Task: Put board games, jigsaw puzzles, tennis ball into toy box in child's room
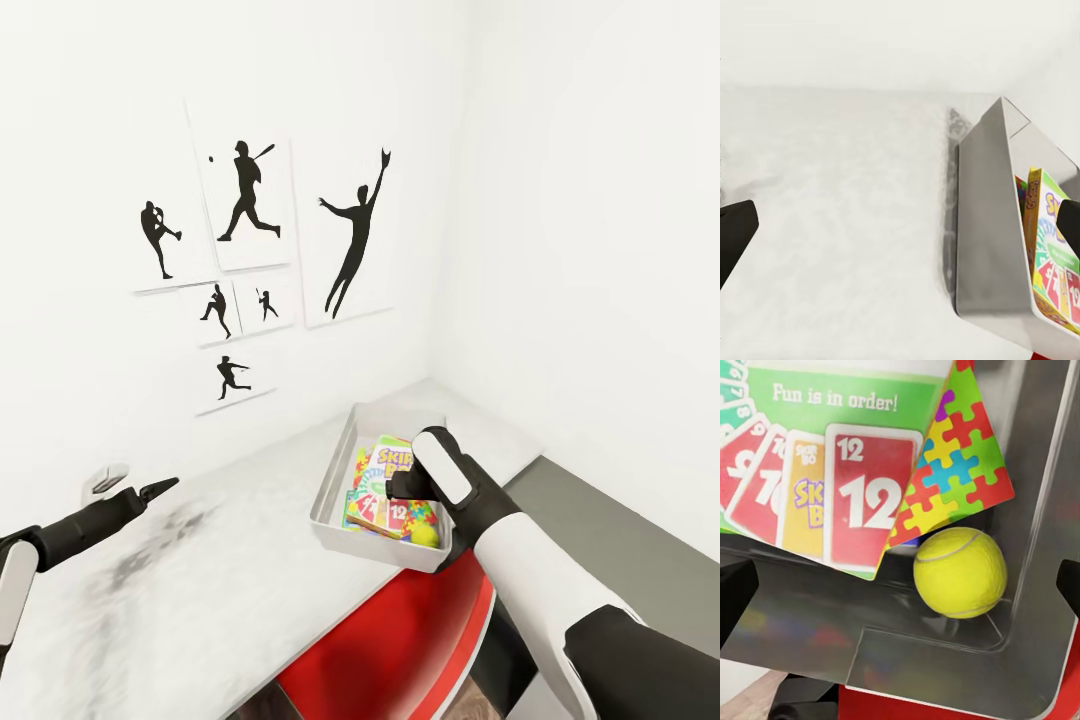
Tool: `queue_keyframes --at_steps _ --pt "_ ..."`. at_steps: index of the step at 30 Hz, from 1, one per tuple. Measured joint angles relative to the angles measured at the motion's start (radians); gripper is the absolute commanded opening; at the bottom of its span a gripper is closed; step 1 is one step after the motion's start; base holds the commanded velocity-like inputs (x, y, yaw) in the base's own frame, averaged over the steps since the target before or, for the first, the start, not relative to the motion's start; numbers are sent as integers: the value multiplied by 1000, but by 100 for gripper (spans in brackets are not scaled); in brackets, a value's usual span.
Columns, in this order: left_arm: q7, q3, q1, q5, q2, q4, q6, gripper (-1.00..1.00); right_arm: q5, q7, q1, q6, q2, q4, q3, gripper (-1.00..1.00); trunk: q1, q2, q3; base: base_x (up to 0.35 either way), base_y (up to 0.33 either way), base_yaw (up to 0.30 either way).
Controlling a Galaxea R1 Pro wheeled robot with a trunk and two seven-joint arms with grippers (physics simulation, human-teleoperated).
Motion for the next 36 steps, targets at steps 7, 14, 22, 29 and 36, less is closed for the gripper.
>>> queue_keyframes --at_steps 7,14,22,29,36 --pt "-12 2 2 0 0 0 0 100 -2 1 0 0 -1 0 0 100 0 0 0 0 0 0" --pt "-27 4 2 1 1 0 0 100 -1 1 0 0 -2 -6 -1 100 0 0 0 0 0 0" --pt "-29 4 3 1 2 0 0 100 0 0 0 0 -1 -14 0 100 0 0 0 0 0 0" --pt "-29 5 2 2 2 0 3 100 1 1 0 0 -1 -17 0 100 0 0 0 0 0 0" --pt "-29 6 3 2 3 0 4 100 1 2 0 0 -1 -28 0 100 0 0 0 0 0 0"
